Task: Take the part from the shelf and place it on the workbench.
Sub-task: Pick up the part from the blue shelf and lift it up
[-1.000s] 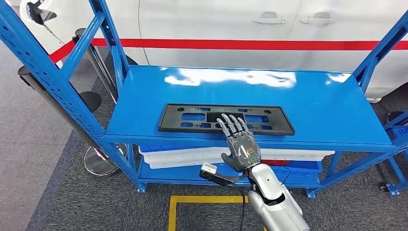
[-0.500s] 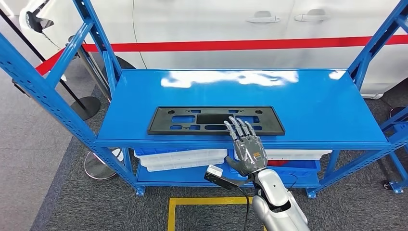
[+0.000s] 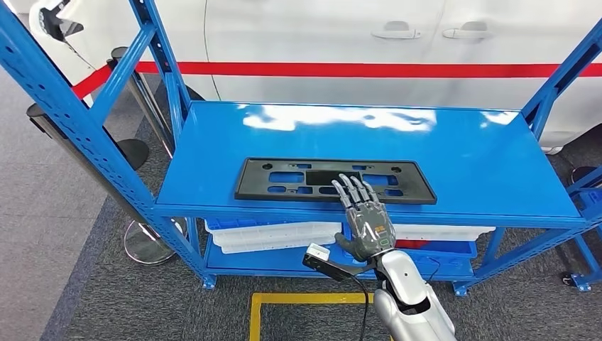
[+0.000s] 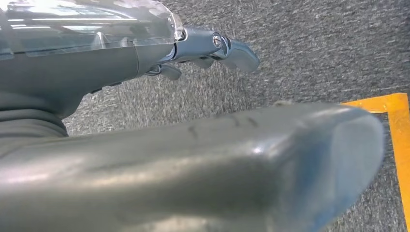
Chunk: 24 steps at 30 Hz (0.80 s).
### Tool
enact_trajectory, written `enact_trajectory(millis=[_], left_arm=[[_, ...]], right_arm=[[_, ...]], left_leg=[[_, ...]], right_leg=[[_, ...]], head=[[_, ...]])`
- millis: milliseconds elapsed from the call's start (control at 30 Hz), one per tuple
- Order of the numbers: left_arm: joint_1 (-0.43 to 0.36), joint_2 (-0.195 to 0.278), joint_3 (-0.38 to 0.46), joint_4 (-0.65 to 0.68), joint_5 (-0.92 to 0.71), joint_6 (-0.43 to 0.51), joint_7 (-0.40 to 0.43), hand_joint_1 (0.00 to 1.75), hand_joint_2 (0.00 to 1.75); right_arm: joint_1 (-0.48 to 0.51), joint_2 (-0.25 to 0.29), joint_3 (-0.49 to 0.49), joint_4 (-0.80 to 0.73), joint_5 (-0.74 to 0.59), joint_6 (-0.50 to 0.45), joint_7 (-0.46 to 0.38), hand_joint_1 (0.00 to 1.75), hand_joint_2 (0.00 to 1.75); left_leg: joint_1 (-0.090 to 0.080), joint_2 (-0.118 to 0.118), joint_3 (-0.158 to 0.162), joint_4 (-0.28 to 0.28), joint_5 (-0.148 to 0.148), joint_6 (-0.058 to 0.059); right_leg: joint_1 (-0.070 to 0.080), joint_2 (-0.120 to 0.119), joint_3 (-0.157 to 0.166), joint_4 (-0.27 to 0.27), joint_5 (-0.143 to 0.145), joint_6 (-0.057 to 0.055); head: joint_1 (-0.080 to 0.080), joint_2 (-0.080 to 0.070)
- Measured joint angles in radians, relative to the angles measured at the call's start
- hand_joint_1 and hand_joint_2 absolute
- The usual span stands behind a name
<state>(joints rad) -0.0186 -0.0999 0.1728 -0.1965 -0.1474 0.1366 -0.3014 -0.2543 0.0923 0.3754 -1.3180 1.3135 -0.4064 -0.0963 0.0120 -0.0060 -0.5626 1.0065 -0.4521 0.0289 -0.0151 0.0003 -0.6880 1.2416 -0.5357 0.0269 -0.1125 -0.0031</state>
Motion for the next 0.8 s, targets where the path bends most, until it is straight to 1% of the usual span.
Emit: enact_trajectory(millis=[33, 67, 100, 133, 167, 233, 267, 300, 333, 367, 400, 433, 467, 500, 533, 567, 600, 633, 700, 733, 767, 800], left_arm=[[0.0, 0.0, 0.0, 0.0, -0.001, -0.002, 0.0, 0.0, 0.0], [0.0, 0.0, 0.0, 0.0, -0.002, -0.004, 0.0, 0.0, 0.0], [-0.001, 0.0, 0.0, 0.0, -0.003, -0.005, 0.0, 0.0, 0.0], [-0.001, 0.0, 0.0, 0.0, -0.005, -0.007, 0.0, 0.0, 0.0], [-0.001, 0.0, 0.0, 0.0, -0.006, -0.008, 0.0, 0.0, 0.0], [-0.001, 0.0, 0.0, 0.0, -0.01, -0.011, 0.0, 0.0, 0.0], [-0.001, 0.001, 0.0, 0.0, -0.012, -0.012, 0.0, 0.0, 0.0], [-0.002, 0.001, 0.0, 0.0, -0.012, -0.014, 0.0, 0.0, 0.0], [-0.002, 0.001, -0.001, 0.0, -0.014, -0.015, 0.001, 0.0, 0.0], [-0.001, 0.001, -0.001, 0.0, -0.015, -0.016, 0.001, 0.0, 0.0], [-0.001, 0.001, -0.001, 0.0, -0.016, -0.018, 0.002, 0.0, 0.0], [0.0, 0.001, -0.001, 0.0, -0.017, -0.019, 0.002, 0.0, 0.0], [0.001, 0.001, -0.001, 0.0, -0.018, -0.019, 0.003, 0.0, 0.0], [0.001, 0.002, -0.002, 0.0, -0.018, -0.019, 0.003, 0.0, 0.0], [0.0, 0.002, -0.002, 0.0, -0.018, -0.019, 0.003, 0.0, 0.0], [-0.001, 0.004, -0.002, 0.0, -0.018, -0.019, 0.004, 0.0, 0.0], [-0.002, 0.004, -0.002, 0.0, -0.019, -0.019, 0.004, 0.0, 0.0], [-0.003, 0.005, -0.002, 0.0, -0.019, -0.019, 0.006, 0.0, 0.0], [-0.004, 0.005, -0.002, 0.0, -0.02, -0.019, 0.008, 0.0, 0.0], [-0.003, 0.005, -0.002, 0.0, -0.02, -0.019, 0.01, 0.0, 0.0], [-0.003, 0.005, -0.001, 0.0, -0.02, -0.019, 0.011, 0.0, 0.0], [-0.003, 0.005, -0.001, 0.0, -0.02, -0.019, 0.012, 0.0, 0.0]], right_arm=[[0.001, 0.0, -0.002, -0.002, 0.0, 0.0, 0.0, 0.0, 1.75], [0.001, 0.0, -0.003, -0.004, 0.001, 0.0, 0.0, 0.0, 1.75], [0.001, 0.0, -0.005, -0.006, 0.001, 0.0, 0.0, 0.0, 1.75], [0.003, 0.0, -0.006, -0.008, 0.001, 0.001, 0.0, 0.0, 1.75], [0.005, 0.0, -0.008, -0.009, 0.001, 0.001, 0.0, 0.0, 1.75], [0.01, -0.001, -0.01, -0.013, 0.003, 0.003, 0.0, 0.0, 1.75], [0.011, 0.0, -0.011, -0.016, 0.005, 0.005, 0.001, 0.0, 1.75], [0.012, 0.0, -0.012, -0.02, 0.007, 0.007, 0.002, 0.0, 1.75], [0.013, 0.0, -0.013, -0.023, 0.01, 0.01, 0.003, 0.0, 1.75], [0.014, 0.0, -0.014, -0.024, 0.012, 0.013, 0.005, 0.0, 1.75], [0.016, 0.0, -0.015, -0.024, 0.014, 0.016, 0.005, 0.0, 1.75], [0.019, 0.0, -0.016, -0.024, 0.015, 0.019, 0.006, 0.0, 1.75], [0.021, 0.0, -0.016, -0.025, 0.015, 0.021, 0.006, 0.0, 1.75], [0.023, 0.0, -0.016, -0.026, 0.016, 0.023, 0.007, 0.0, 1.75], [0.023, 0.001, -0.016, -0.028, 0.016, 0.025, 0.007, 0.0, 1.75], [0.023, 0.001, -0.016, -0.03, 0.017, 0.027, 0.007, 0.0, 1.75], [0.023, 0.001, -0.017, -0.033, 0.017, 0.029, 0.007, 0.0, 1.75], [0.023, 0.001, -0.017, -0.035, 0.018, 0.032, 0.007, 0.0, 1.75], [0.024, 0.002, -0.018, -0.036, 0.019, 0.037, 0.008, 0.0, 1.75], [0.025, 0.003, -0.019, -0.037, 0.019, 0.039, 0.008, 0.0, 1.75], [0.024, 0.004, -0.019, -0.039, 0.019, 0.04, 0.008, 0.0, 1.75], [0.024, 0.005, -0.021, -0.04, 0.02, 0.04, 0.008, 0.0, 1.75]], left_leg=[[0.0, 0.0, 0.002, 0.001, -0.002, -0.002], [-0.002, -0.001, 0.002, 0.004, -0.005, -0.006], [-0.004, -0.001, 0.002, 0.005, -0.007, -0.011], [-0.006, -0.001, 0.002, 0.006, -0.008, -0.016], [-0.008, -0.001, 0.002, 0.006, -0.009, -0.021], [-0.006, -0.001, 0.002, 0.008, -0.013, -0.032], [-0.005, 0.0, -0.004, 0.023, -0.025, -0.038], [-0.003, 0.0, -0.019, 0.058, -0.048, -0.043], [-0.002, 0.0, -0.044, 0.113, -0.079, -0.047], [-0.001, 0.001, -0.075, 0.18, -0.111, -0.051], [0.0, 0.001, -0.105, 0.245, -0.136, -0.053], [0.0, 0.001, -0.125, 0.284, -0.143, -0.055], [0.0, 0.001, -0.128, 0.286, -0.131, -0.055], [0.0, 0.001, -0.111, 0.248, -0.101, -0.053], [0.0, 0.001, -0.08, 0.181, -0.061, -0.05], [-0.001, 0.001, -0.047, 0.111, -0.031, -0.045], [-0.003, 0.001, -0.021, 0.055, -0.012, -0.039], [-0.005, 0.001, -0.007, 0.022, -0.005, -0.034], [-0.009, 0.0, -0.004, 0.007, -0.008, -0.024], [-0.007, 0.0, -0.002, 0.004, -0.005, -0.019], [-0.004, 0.0, 0.0, -0.001, -0.002, -0.012], [-0.001, 0.001, 0.003, -0.006, 0.0, -0.006]], right_leg=[[0.0, 0.0, 0.033, -0.072, 0.037, -0.004], [0.002, 0.0, 0.065, -0.14, 0.064, -0.008], [0.004, 0.0, 0.087, -0.189, 0.08, -0.013], [0.007, 0.0, 0.098, -0.214, 0.085, -0.017], [0.009, 0.001, 0.099, -0.219, 0.082, -0.02], [0.007, 0.002, 0.099, -0.223, 0.085, -0.03], [0.005, 0.001, 0.1, -0.226, 0.087, -0.037], [0.003, 0.0, 0.102, -0.229, 0.088, -0.042], [0.002, -0.001, 0.103, -0.23, 0.087, -0.047], [0.002, -0.002, 0.103, -0.23, 0.086, -0.05], [0.003, -0.002, 0.104, -0.229, 0.086, -0.051], [0.003, -0.002, 0.104, -0.229, 0.085, -0.051], [0.004, -0.002, 0.106, -0.228, 0.084, -0.051], [0.004, -0.001, 0.108, -0.228, 0.083, -0.051], [0.004, 0.0, 0.11, -0.227, 0.081, -0.049], [0.005, 0.001, 0.112, -0.226, 0.079, -0.046], [0.006, 0.001, 0.113, -0.225, 0.078, -0.043], [0.008, 0.001, 0.111, -0.224, 0.077, -0.038], [0.009, 0.001, 0.11, -0.225, 0.078, -0.027], [0.008, 0.001, 0.11, -0.224, 0.076, -0.022], [0.008, 0.001, 0.107, -0.215, 0.069, -0.017], [0.008, 0.001, 0.096, -0.189, 0.051, -0.013]], head=[[0.0, 0.0], [0.0, 0.0], [0.0, 0.0], [0.0, 0.0], [0.0, 0.0], [0.0, 0.0], [0.0, 0.0], [0.0, 0.0], [0.0, 0.0], [0.0, 0.0], [0.0, 0.0], [0.0, 0.0], [0.0, 0.0], [0.0, 0.0], [0.0, 0.0], [0.0, 0.0], [0.0, 0.0], [0.0, 0.0], [0.0, 0.0], [0.0, 0.0], [0.0, 0.0], [0.0, 0.0]])
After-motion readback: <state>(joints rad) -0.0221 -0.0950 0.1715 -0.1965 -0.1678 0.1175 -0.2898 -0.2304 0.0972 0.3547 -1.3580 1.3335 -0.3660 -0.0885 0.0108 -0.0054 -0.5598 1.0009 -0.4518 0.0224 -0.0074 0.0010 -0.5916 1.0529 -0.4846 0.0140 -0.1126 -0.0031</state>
